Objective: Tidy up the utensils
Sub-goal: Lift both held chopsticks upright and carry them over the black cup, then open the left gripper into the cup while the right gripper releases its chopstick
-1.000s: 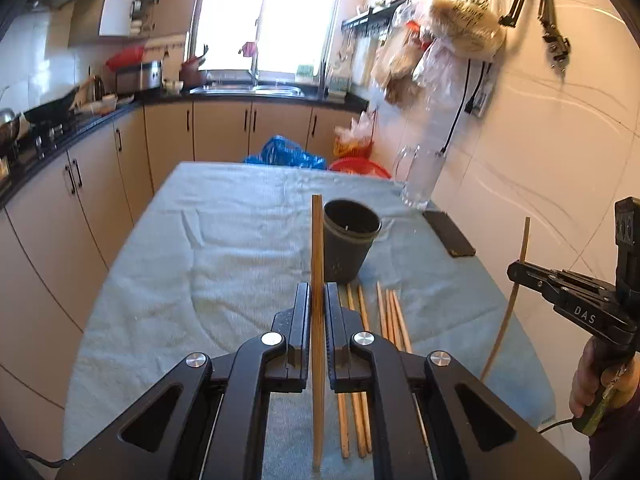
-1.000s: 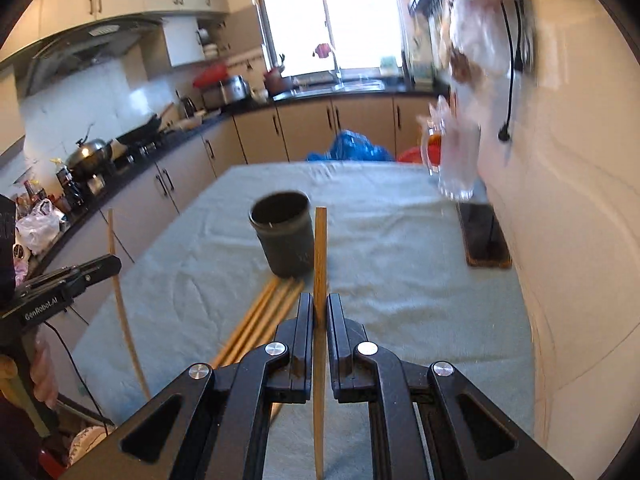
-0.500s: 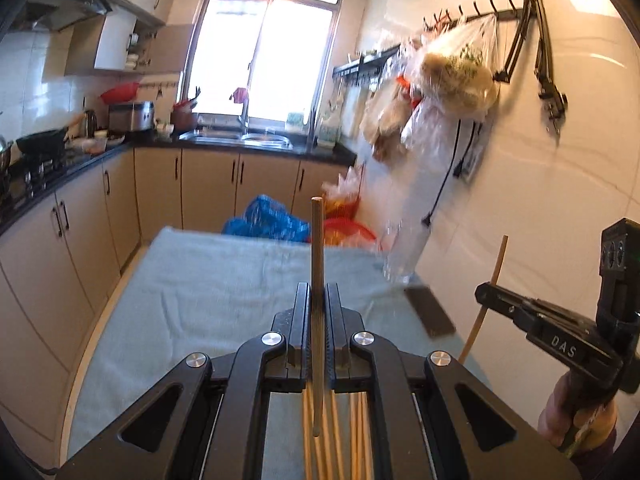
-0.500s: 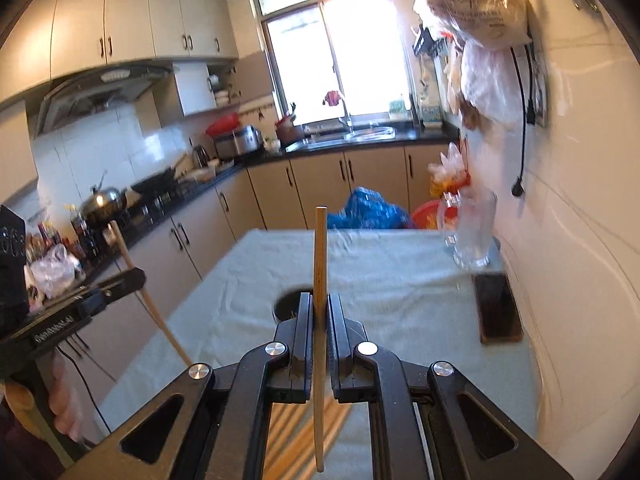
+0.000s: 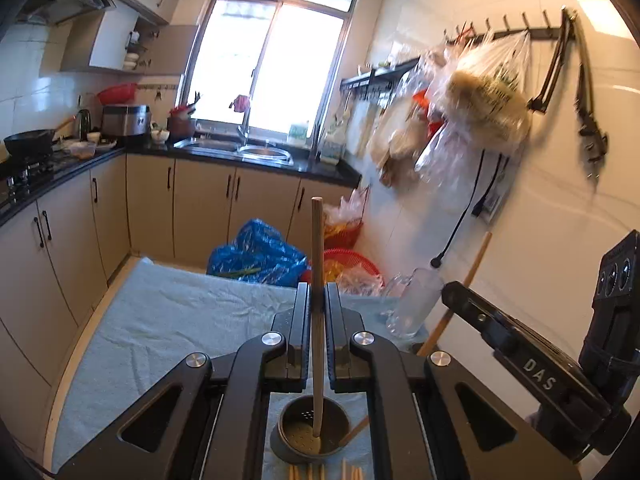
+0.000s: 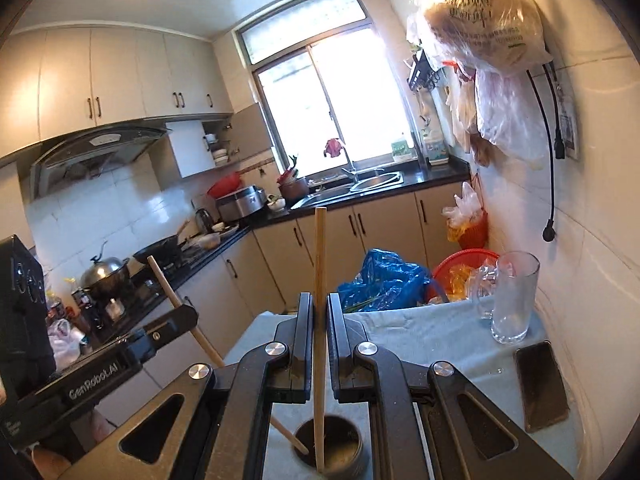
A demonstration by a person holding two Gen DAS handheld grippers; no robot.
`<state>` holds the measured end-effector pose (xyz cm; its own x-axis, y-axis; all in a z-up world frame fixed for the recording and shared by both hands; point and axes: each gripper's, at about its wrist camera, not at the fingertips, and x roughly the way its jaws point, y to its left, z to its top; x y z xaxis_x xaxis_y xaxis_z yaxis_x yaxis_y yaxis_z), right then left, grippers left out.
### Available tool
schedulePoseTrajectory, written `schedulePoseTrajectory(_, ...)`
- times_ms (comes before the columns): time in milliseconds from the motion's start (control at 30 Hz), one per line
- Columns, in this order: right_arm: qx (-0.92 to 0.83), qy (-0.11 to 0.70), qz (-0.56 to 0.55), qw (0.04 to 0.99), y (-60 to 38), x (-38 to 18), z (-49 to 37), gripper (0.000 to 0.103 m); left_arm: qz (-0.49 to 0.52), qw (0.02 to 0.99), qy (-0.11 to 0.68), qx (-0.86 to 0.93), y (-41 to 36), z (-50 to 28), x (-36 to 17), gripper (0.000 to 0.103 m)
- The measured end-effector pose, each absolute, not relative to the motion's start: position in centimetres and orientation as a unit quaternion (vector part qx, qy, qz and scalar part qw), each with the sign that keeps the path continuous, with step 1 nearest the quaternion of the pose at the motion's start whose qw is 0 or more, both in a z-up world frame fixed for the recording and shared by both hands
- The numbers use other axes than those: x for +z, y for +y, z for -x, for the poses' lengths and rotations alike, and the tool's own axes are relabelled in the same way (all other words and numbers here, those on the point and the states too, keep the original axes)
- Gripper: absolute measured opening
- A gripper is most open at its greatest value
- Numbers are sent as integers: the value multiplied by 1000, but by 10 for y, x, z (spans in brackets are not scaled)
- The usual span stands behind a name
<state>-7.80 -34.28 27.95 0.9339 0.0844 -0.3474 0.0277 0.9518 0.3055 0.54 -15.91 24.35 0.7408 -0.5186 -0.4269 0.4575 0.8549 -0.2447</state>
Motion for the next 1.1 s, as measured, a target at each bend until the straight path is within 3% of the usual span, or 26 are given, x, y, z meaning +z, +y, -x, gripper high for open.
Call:
schedulePoseTrajectory(367,5,284,-166,944,-354,204,29,7,26,919,308,-247,-179,-31,190,6)
schedulePoseTrajectory(433,2,291,-172,941,-358,198,25,8,25,917,312,-247,-180,-30,188,9)
schedulePoseTrajectory(467,-1,294,-175,940,-360,197,24,8,25,917,313,-247,-179,-29,187,18)
schedulePoseTrajectory(500,-3,296,-178,938,-361,195,24,11,26,917,312,-246,-178,-28,188,29)
schedulePoseTrajectory(567,-6,297,-184,937,-363,195,26,27,34,920,304,-244,-171,-23,192,42)
schedulePoseTrajectory(600,-6,295,-185,937,-363,196,28,42,38,923,297,-243,-167,-18,195,45)
schedulePoseTrajectory(633,-7,292,-184,939,-364,197,30,48,39,924,293,-243,-165,-16,198,45)
schedulePoseTrajectory(967,-14,280,-156,947,-354,231,75,50,48,936,267,-226,-110,39,223,50)
schedulePoseTrajectory(1100,-16,280,-125,952,-348,243,111,60,55,939,256,-222,-78,74,225,59)
